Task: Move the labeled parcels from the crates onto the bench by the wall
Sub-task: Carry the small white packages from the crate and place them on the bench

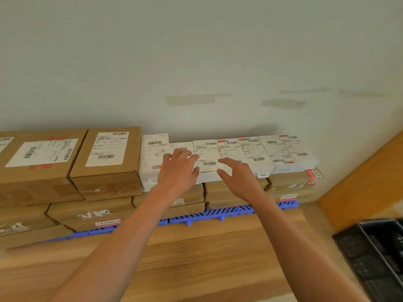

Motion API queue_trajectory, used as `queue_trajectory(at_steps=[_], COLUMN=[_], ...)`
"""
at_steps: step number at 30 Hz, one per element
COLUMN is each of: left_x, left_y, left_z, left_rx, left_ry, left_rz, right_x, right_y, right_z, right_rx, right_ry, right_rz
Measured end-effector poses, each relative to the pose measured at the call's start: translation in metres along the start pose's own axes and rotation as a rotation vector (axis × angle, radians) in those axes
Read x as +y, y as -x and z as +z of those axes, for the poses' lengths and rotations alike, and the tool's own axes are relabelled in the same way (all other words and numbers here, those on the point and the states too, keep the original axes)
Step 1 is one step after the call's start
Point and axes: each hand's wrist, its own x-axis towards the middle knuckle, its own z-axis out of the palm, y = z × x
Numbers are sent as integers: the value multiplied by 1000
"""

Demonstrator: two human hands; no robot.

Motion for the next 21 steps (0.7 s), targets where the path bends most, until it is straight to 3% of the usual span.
queue_trajectory(at_steps=[13,21], left_x=[350,563], left_y=[15,53], left_z=[42,83], left_rx=[-109,-196], left_ry=[72,132], left_rz=[411,652], right_x=[220,349], right_y=[221,371], right_z=[-190,-274], right_rx=[240,331], right_ry=[87,135], right_rz=[219,478])
